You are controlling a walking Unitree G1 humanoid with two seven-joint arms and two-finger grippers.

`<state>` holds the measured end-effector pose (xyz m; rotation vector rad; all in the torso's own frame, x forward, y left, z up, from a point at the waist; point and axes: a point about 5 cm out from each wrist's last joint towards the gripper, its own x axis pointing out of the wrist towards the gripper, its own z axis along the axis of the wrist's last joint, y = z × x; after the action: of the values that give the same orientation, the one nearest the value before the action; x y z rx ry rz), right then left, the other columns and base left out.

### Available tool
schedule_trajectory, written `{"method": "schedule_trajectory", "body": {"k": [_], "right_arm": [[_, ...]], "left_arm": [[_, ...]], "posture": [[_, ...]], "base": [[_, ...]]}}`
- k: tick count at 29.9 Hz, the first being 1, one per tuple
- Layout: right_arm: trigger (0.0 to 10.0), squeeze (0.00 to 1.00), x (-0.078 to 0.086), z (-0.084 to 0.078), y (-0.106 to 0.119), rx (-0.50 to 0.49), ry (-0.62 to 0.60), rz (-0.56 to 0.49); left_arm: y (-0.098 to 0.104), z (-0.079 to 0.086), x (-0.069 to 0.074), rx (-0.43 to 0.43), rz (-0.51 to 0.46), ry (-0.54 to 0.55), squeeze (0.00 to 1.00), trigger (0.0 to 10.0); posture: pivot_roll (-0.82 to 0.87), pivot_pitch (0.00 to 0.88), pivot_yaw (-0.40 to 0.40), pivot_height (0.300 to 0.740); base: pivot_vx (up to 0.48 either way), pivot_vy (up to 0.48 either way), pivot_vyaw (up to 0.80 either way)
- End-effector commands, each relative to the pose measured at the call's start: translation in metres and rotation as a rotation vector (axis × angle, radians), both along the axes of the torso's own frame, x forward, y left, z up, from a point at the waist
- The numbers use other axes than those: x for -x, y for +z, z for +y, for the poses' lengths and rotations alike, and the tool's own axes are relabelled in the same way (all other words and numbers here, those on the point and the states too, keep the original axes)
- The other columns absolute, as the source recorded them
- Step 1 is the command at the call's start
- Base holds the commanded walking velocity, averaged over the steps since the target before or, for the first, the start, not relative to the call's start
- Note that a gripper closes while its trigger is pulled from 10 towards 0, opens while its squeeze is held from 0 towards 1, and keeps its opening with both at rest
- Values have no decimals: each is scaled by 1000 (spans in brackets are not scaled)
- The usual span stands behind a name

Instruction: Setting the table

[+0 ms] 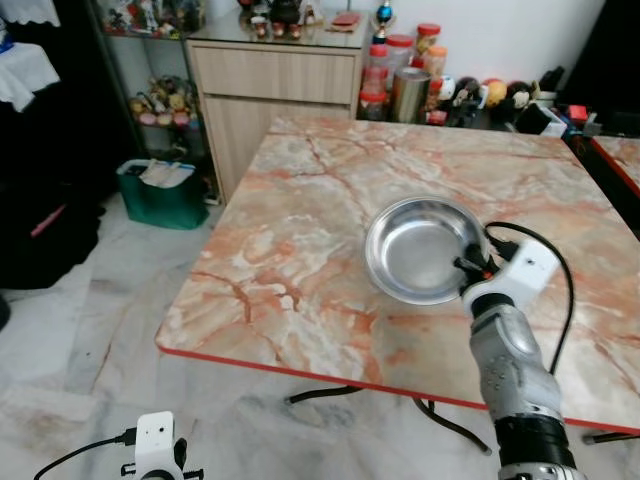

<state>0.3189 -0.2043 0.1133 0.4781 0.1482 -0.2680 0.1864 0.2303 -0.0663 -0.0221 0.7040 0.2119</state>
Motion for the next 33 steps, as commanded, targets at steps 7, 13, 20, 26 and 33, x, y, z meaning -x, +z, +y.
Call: {"method": "schedule_trajectory", "body": {"k": [7, 13, 20, 26, 33], "right_arm": [[10000, 0, 7, 6, 16, -86, 13, -1], [10000, 0, 17, -5, -17, -122, -72, 216], [10000, 0, 29, -3, -32, -131, -64, 305], [10000, 0, 34, -6, -32, -141, -85, 325], [10000, 0, 46, -8, -32, -150, -122, 355]], "left_arm": [[1, 2, -2, -2, -3, -10, 0, 10000], [1, -2, -4, -4, -2, -40, 0, 10000], [1, -1, -1, -5, 2, -41, 0, 10000], [1, 1, -1, -9, 5, -44, 0, 10000], [2, 1, -2, -11, -2, -52, 0, 10000]], "posture": [[91, 0, -22, 740], [97, 0, -21, 740], [101, 0, -21, 740], [96, 0, -17, 740], [100, 0, -17, 740]], "base": [[0, 0, 0], [0, 0, 0], [0, 0, 0], [0, 0, 0], [0, 0, 0]]}}
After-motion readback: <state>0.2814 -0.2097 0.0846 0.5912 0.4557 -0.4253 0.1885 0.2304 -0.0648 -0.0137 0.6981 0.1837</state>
